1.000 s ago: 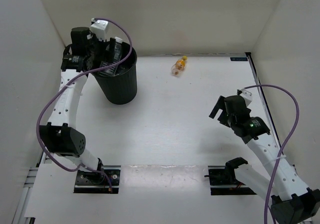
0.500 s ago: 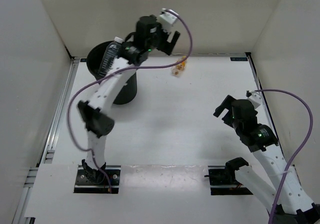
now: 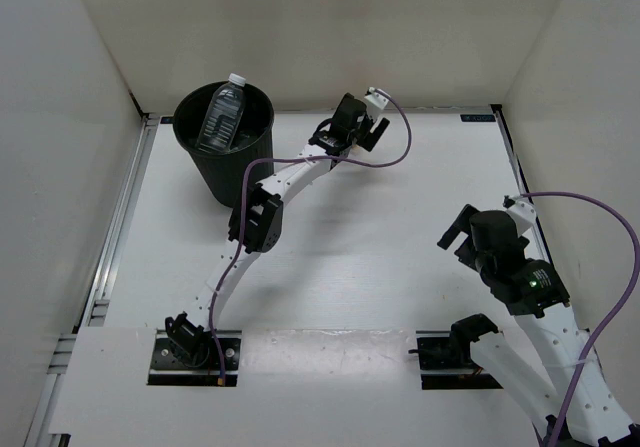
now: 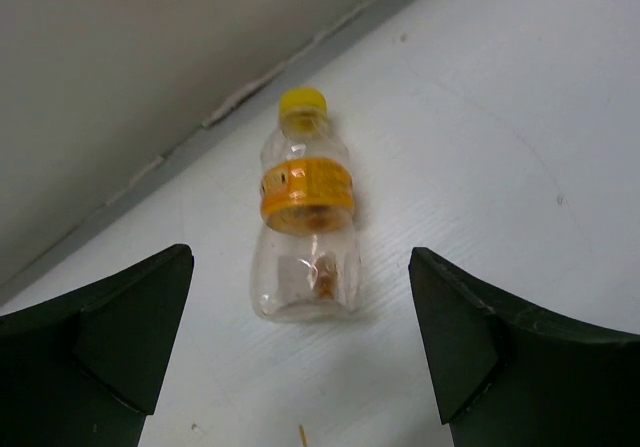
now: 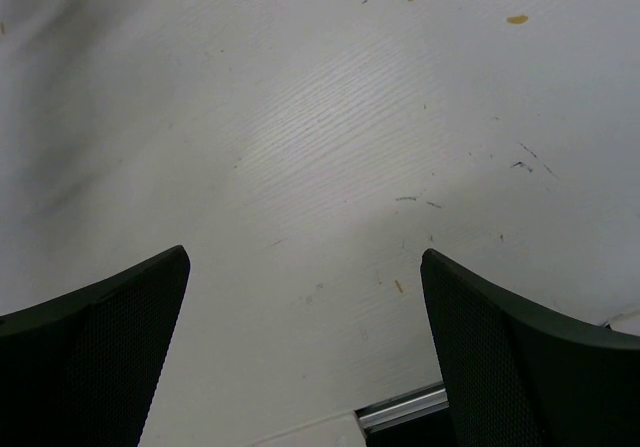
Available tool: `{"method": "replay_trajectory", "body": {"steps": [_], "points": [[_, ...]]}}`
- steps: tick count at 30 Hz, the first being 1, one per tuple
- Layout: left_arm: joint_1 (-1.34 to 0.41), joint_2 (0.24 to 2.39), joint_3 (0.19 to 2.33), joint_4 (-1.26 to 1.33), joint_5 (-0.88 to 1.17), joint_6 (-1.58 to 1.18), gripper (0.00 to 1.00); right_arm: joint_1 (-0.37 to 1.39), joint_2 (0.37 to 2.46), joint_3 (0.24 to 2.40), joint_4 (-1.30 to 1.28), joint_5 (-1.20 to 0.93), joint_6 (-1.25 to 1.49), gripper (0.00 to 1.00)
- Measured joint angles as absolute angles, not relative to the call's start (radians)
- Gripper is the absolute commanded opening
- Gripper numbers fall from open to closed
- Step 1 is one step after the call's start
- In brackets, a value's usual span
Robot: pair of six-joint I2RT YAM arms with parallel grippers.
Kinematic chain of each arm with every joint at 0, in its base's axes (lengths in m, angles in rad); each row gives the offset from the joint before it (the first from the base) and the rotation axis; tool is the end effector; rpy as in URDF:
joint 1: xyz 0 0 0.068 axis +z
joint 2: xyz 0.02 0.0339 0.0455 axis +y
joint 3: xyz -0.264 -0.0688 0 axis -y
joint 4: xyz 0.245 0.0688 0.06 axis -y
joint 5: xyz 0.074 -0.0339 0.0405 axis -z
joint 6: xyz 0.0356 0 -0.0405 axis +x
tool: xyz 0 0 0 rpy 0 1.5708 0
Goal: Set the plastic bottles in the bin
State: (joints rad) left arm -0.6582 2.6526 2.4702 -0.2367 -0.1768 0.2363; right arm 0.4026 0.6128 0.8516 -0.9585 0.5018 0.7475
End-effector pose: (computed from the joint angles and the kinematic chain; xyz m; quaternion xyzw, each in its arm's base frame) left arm 0.4820 -0.3648 0.2077 0.3180 0.7741 -0.0412 0.5459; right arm 0.1052 0.0262 0.3122 0.2524 0.8516 0.0277 0.4586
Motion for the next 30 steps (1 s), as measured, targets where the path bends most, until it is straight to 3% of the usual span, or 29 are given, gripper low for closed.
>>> {"method": "replay_trajectory", "body": {"steps": [9, 30], "points": [[-0.616, 2.622, 2.397, -0.096, -0.076, 0.102, 1.00, 0.403, 0.620, 0.859, -0.985, 0.510, 0.765, 1.00], [-0.558, 2.652, 2.395, -0.115, 0.176, -0.066, 1.00, 0.403, 0.676, 0.893, -0.994, 0.515, 0.776, 1.00]]}}
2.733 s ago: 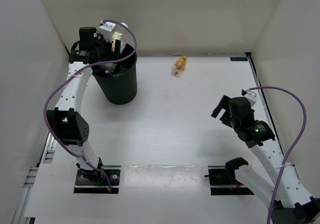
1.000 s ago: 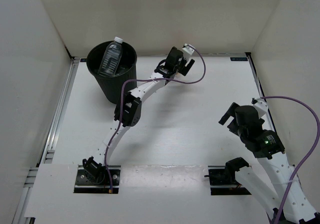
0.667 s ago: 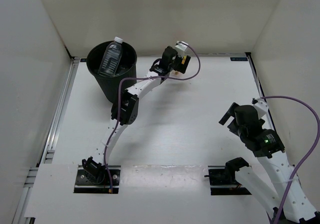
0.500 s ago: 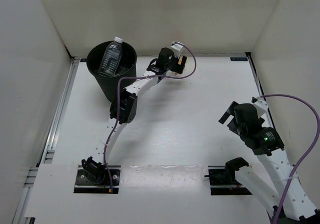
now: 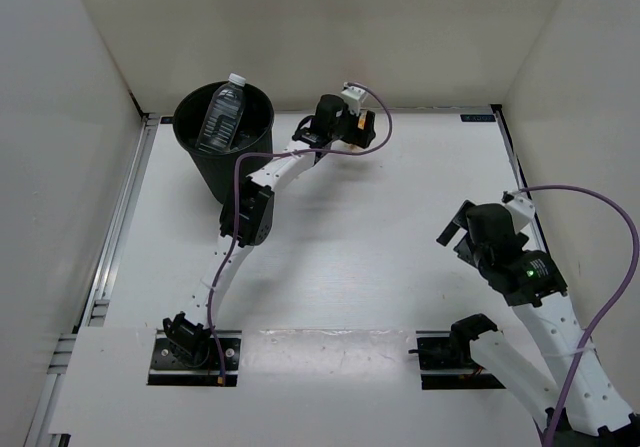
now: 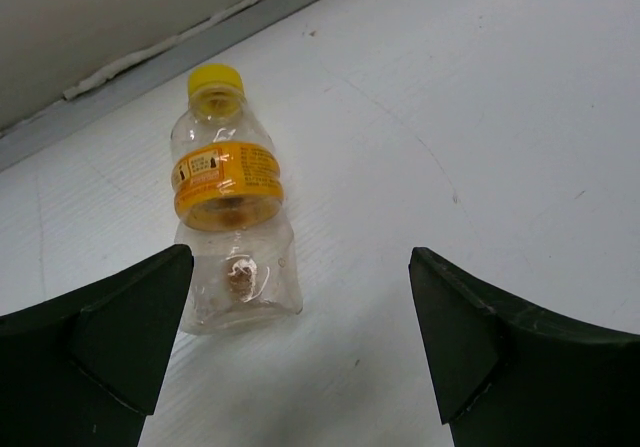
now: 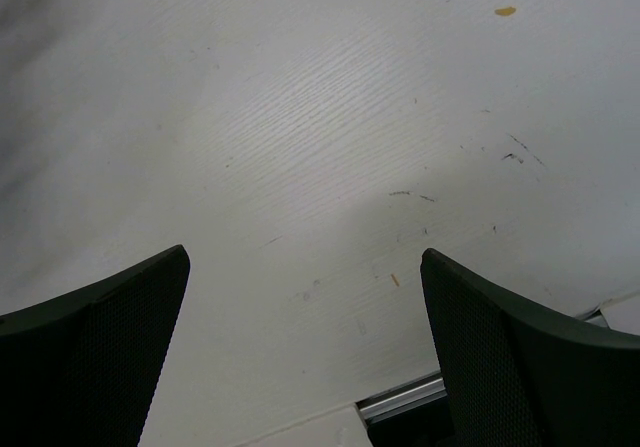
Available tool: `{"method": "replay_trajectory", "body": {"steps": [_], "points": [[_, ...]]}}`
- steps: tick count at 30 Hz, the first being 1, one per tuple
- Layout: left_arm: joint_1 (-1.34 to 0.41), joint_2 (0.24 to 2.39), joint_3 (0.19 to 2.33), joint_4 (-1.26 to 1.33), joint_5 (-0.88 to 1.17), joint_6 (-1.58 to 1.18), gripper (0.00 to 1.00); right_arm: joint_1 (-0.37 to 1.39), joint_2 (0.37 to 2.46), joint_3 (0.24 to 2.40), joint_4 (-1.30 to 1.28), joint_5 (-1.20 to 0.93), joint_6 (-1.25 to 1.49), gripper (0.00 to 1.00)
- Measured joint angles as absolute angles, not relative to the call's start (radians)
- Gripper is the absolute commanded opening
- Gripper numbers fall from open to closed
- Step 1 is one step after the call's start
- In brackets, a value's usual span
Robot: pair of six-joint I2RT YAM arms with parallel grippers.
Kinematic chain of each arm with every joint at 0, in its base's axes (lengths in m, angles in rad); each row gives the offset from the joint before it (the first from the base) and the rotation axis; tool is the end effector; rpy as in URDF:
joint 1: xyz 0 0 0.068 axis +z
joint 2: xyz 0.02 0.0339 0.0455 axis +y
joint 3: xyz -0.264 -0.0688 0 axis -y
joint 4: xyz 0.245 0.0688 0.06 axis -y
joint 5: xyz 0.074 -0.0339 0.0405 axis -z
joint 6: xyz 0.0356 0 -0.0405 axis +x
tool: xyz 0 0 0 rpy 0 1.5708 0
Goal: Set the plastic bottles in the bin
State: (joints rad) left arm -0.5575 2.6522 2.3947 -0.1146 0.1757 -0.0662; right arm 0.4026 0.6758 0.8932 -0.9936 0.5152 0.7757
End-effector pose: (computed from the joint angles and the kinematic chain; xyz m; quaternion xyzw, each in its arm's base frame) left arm 0.5116 -0.3263 0.1936 0.2480 0.7858 -0.2414 0.5126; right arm 0.1129 0.0290 0.3165 0.2622 0.8579 0.0126 0.4416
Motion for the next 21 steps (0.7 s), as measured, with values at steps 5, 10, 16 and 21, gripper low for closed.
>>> {"method": "replay_trajectory", "body": {"steps": [5, 10, 16, 21], "points": [[-0.556, 2.663, 2.395, -0.158, 0.179, -0.088, 1.00, 0.403, 0.696, 0.900, -0.993, 0.525, 0.764, 1.00], [-0.553, 2.675, 2.395, -0.193, 0.180, -0.062, 1.00, 0.403, 0.702, 0.901, -0.992, 0.529, 0.750, 1.00], [-0.552, 2.698, 2.395, -0.240, 0.153, -0.025, 1.00, 0.403, 0.703, 0.901, -0.992, 0.533, 0.738, 1.00], [-0.552, 2.759, 2.457, -0.262, 0.109, 0.004, 1.00, 0.403, 0.703, 0.901, -0.992, 0.542, 0.722, 1.00]]}}
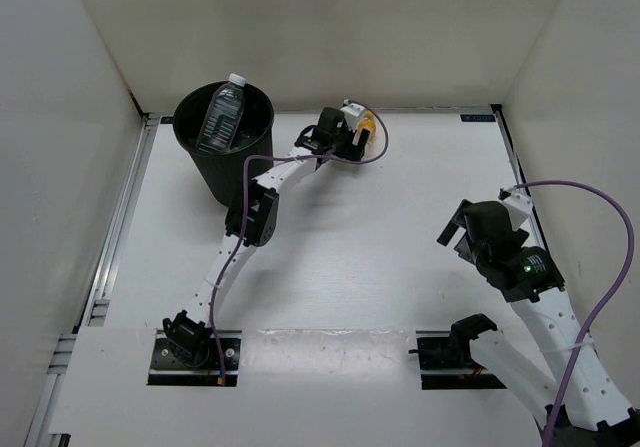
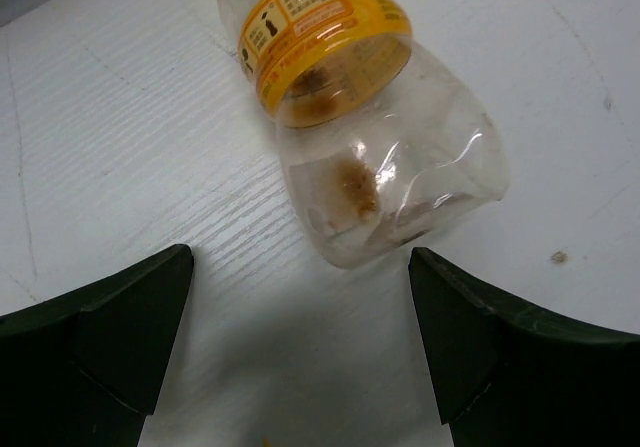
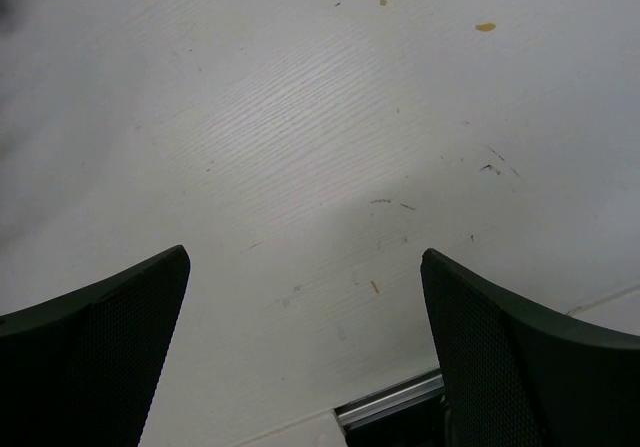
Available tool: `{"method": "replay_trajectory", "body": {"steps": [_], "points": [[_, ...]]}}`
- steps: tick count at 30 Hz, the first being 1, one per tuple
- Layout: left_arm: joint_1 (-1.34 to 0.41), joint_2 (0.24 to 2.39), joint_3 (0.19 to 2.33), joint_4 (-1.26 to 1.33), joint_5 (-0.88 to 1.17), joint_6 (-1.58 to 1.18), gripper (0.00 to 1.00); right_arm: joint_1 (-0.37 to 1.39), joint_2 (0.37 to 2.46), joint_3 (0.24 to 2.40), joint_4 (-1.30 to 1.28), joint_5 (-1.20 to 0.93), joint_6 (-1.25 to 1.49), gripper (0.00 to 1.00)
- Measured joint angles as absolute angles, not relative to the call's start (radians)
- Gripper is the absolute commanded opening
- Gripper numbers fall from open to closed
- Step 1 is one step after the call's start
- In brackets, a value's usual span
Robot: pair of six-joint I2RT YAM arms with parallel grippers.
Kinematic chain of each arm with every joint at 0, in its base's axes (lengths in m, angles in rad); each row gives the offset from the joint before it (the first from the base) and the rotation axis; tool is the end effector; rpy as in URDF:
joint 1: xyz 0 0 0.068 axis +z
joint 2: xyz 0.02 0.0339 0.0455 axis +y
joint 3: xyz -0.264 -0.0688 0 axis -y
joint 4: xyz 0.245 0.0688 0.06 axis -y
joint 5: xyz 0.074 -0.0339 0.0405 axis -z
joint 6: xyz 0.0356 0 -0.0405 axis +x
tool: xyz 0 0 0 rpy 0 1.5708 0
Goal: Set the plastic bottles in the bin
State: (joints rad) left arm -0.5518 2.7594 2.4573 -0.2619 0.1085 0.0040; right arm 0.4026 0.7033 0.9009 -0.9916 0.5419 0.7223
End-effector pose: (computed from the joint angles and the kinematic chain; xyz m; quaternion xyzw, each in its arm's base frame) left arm 0.5167 -0.3226 0.1379 0.2651 0.8339 -0.1760 0.4509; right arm 0.1179 0.0303 0.3166 0.2420 0.8642 -0.0150 0.4408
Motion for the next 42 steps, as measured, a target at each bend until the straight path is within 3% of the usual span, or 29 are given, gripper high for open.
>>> {"method": "replay_trajectory", "body": {"steps": [12, 25, 34, 42], "points": [[-0.606, 2.773, 2.458, -0.233, 0.113, 0.210, 1.00, 0.400, 0.762, 0.900, -0.974, 0.554, 0.679, 1.00], [-0.652, 2.690, 2.330, -0.226, 0.089, 0.170, 1.00, 0.390, 0.871, 0.917, -0.868, 0.520, 0.625, 1.00], [-0.627, 2.418, 2.053, -0.252, 0.051, 0.168, 1.00, 0.215, 1.436, 1.310, -0.698, 0.244, 0.540, 1.00], [-0.616, 2.244, 1.953, -0.240, 0.048, 0.155, 1.00, 0.228, 1.938, 1.842, -0.589, 0.060, 0.429, 1.00]]}}
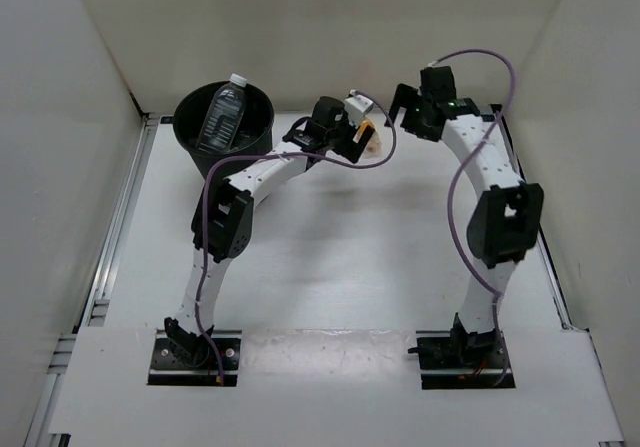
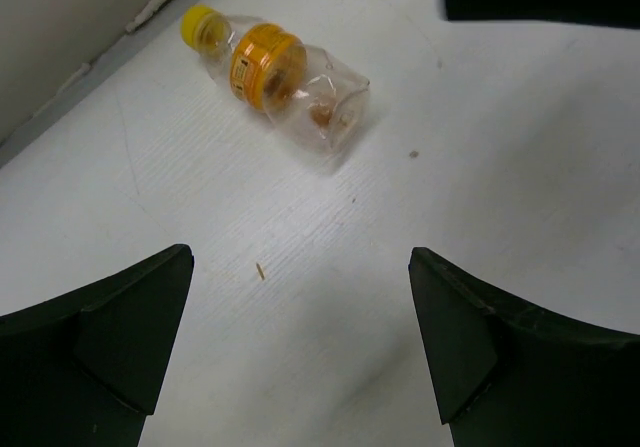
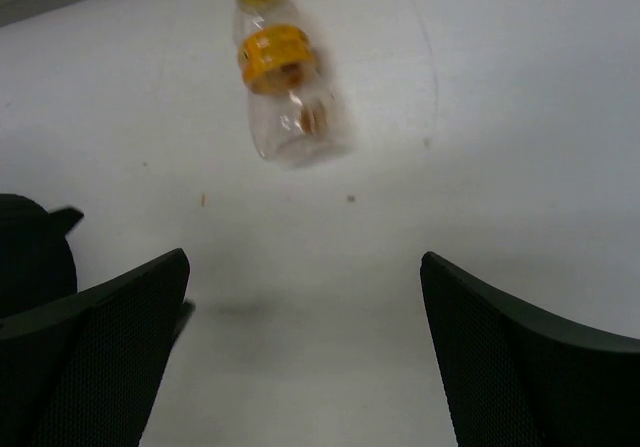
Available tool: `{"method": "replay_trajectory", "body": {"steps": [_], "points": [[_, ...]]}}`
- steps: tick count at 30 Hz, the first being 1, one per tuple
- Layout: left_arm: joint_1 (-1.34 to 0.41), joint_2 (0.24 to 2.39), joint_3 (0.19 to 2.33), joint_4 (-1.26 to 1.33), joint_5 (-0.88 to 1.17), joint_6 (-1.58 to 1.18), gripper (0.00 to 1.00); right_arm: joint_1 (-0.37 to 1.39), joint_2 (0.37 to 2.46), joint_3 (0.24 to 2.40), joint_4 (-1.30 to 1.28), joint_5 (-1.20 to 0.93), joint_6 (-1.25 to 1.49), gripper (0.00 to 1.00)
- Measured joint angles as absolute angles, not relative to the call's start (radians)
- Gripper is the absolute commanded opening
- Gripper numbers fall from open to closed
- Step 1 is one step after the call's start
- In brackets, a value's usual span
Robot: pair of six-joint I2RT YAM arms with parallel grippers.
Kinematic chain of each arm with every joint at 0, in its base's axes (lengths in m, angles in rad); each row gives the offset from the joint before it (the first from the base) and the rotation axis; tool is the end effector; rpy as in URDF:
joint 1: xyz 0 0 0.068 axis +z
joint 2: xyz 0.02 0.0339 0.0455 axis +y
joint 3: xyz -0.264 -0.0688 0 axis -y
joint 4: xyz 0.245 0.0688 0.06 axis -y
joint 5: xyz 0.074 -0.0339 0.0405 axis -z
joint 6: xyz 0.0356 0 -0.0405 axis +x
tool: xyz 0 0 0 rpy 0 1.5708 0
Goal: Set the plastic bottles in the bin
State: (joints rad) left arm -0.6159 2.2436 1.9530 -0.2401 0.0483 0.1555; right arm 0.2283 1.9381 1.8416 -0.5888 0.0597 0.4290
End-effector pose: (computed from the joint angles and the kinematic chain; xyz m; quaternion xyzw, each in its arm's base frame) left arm 0.4324 -0.3081 0.2518 0.3375 0.7993 -0.1338 0.4789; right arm 0.4381 0.0996 0.3267 0.1032 0.8974 0.1127 0.4140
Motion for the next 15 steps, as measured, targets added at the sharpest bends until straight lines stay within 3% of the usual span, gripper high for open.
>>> {"method": "replay_trajectory", "body": {"steps": [7, 15], "points": [[-0.542, 2.133, 1.811, -0.350, 0.083, 0.070, 1.00, 0.248, 2.239, 2.101, -0.563, 0.010, 0.361, 1.00], [-0.403, 1.974, 1.668, -0.558, 0.183, 0.033, 1.00, 0.308, 2.441, 2.216, -0.498, 0.074, 0.267, 1.00]]}}
